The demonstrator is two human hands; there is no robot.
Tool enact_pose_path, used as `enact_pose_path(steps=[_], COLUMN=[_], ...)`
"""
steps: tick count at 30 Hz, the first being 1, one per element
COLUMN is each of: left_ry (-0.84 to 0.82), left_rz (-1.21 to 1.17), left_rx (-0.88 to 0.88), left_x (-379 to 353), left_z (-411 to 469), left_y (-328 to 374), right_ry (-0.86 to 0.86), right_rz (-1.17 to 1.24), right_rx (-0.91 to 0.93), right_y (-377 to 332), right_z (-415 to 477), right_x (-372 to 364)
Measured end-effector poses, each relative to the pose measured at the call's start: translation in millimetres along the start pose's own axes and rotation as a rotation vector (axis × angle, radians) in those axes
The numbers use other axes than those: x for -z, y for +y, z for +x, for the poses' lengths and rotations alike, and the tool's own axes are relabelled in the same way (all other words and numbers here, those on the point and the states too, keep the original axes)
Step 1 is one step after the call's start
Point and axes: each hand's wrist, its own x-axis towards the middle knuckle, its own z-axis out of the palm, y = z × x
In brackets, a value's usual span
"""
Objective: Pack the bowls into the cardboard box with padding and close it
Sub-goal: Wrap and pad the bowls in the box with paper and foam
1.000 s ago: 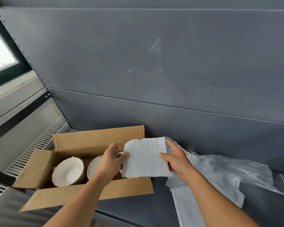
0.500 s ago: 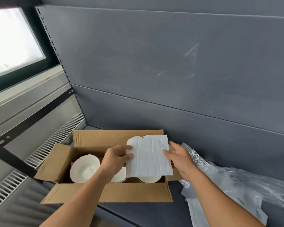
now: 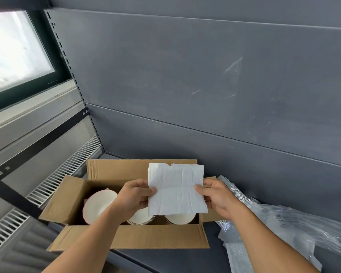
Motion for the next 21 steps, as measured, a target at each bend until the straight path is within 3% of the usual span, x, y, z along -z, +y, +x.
enact_pose_path(steps=[3, 9, 12, 14, 21], left_ry=[-0.037, 0.027, 0.013, -0.011, 0.05], left_rz=[-0.036, -0.055, -0.076, 0.031, 0.185], left_rx=[0.002, -0.002, 0.005, -0.014, -0.077], left_x=[-0.2, -2.0, -0.9, -0.3, 1.4], left_z=[-0.6, -2.1, -1.6, -1.1, 0.9], left_y=[-0.4, 0.4, 0.2, -1.0, -8.1], right_ry=[-0.038, -0.006, -0.025, -0.023, 0.04], right_rz=[0.127, 0.12, -0.014, -0.11, -0.164], right_rx=[-0.016, -0.031, 0.0, 0.018, 0.055], right_y=[-0.5, -5.5, -6.0, -3.8, 1.9], right_z=[-0.7, -4.9, -4.5, -3.7, -3.4], right_x=[-0.2, -4.5, -5.1, -6.0, -15.2])
